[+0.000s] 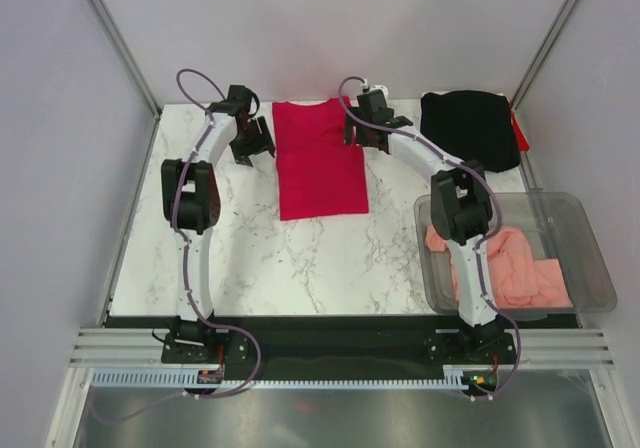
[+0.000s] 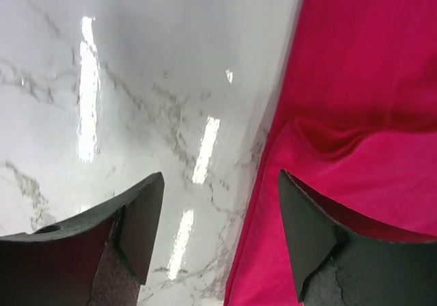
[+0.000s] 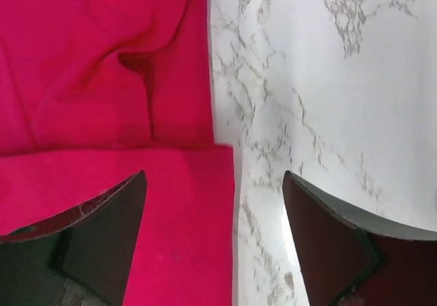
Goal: Fold and stack the t-shirts
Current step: Fold the tshirt
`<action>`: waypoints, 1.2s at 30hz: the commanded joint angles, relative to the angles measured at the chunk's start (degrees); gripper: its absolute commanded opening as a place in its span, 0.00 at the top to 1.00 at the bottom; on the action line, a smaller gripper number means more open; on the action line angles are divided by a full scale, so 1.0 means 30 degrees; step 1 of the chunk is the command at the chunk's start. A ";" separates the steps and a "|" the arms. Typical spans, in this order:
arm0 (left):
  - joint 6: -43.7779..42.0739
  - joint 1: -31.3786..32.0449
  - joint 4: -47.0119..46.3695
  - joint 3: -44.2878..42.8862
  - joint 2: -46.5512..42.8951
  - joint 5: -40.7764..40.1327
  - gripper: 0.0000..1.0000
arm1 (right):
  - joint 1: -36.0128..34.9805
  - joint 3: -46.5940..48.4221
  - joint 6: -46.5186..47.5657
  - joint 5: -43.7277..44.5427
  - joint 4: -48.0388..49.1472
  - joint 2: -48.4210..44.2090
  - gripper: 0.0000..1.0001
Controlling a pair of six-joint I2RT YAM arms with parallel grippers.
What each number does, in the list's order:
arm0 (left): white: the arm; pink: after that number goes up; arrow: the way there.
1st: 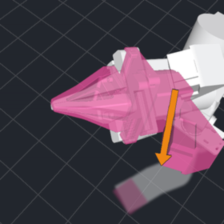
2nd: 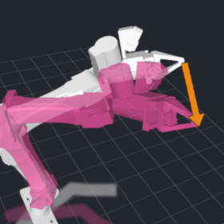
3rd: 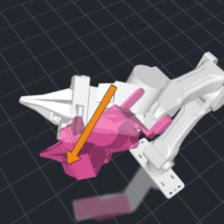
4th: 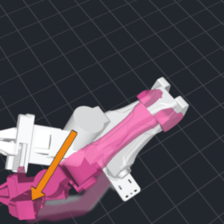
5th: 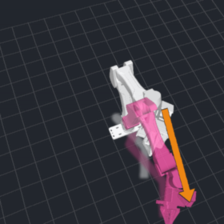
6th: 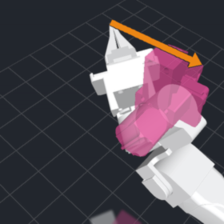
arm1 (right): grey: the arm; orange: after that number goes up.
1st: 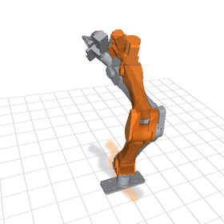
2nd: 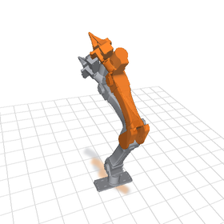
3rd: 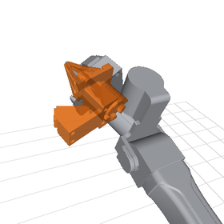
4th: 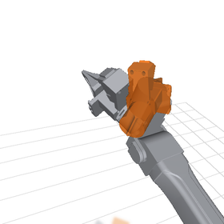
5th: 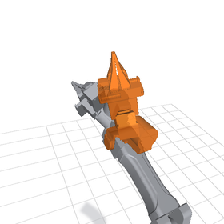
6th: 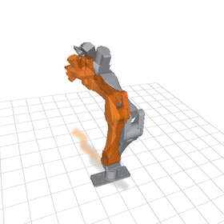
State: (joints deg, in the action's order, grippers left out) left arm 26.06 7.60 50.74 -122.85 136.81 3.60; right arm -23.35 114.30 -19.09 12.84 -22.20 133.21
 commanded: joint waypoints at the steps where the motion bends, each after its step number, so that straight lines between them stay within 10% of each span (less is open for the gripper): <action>1: 0.0393 0.0397 0.0022 0.2875 -0.3500 0.0618 0.25 | 0.0021 -0.3567 -0.1831 -0.1171 0.0363 -0.4341 0.12; 11: 0.0921 0.1042 -0.4519 1.5043 -1.2083 0.1790 0.27 | 0.0109 -1.7259 -0.6905 -0.7120 0.6518 -1.0241 0.24; 27: 0.2854 0.2448 -1.0964 2.1085 -1.2063 0.4662 0.34 | 0.0167 -2.0403 -0.7171 -0.7298 0.8218 -0.9568 0.46; 36: 0.3177 0.2800 -1.1406 2.1144 -1.1444 0.4046 0.60 | 0.0139 -2.0639 -0.7200 -0.7766 0.8951 -0.8924 0.60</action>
State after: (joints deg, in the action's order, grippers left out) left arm 33.95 15.75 19.33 -59.59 102.02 16.40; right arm -22.70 53.98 -40.56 -9.54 5.82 104.29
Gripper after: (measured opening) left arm 0.418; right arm 0.415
